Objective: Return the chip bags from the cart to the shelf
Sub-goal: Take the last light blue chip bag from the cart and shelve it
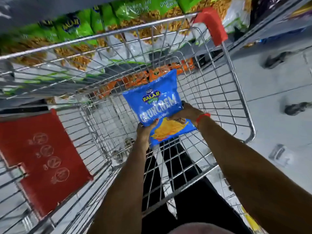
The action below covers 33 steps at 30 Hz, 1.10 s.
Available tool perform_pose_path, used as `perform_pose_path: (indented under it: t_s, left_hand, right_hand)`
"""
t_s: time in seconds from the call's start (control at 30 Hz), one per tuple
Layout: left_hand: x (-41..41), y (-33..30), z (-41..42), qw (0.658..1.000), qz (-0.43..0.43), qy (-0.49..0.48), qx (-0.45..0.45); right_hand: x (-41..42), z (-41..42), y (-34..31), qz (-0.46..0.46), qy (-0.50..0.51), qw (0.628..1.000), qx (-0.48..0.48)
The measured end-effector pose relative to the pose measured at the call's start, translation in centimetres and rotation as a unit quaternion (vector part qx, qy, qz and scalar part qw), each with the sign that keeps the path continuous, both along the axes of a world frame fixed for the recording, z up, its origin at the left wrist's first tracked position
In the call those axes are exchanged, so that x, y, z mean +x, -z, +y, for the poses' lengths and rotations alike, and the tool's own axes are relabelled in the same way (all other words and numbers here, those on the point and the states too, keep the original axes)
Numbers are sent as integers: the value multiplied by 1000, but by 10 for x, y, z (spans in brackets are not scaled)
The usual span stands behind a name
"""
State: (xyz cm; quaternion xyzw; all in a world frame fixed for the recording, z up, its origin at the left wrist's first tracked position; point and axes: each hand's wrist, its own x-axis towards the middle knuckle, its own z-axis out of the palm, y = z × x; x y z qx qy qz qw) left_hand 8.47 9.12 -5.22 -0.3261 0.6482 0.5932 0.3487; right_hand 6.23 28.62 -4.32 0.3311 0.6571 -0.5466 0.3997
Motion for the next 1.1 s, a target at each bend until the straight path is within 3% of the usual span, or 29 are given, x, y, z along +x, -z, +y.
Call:
perform_pose_path:
  t_s: [0.07,0.17,0.33,0.67,0.83,1.1]
  left_hand:
    - [-4,-25,0,999,-15,15,49]
    - [-10,-57,-2,998,-40,12,44]
    - [-18,-99,-12,999,8,-5,40]
    - [-66,-245,-3,969,242,18,51]
    - [-98,-328,-1,935,349,32,59]
    - [-108,-480,17,830,551,36,84]
  right_hand:
    - [-13,-4,-28,0,-20,999,-31]
    - [-11,-1,-61,22,-22,998,-60]
    - [-12,1,-112,62,1,994,-87]
    - [-18,-1,-261,254,80,960,-88]
    - [-19,-3,-349,356,145,920,-77]
    - [-28,7,-482,493,191,848,-52]
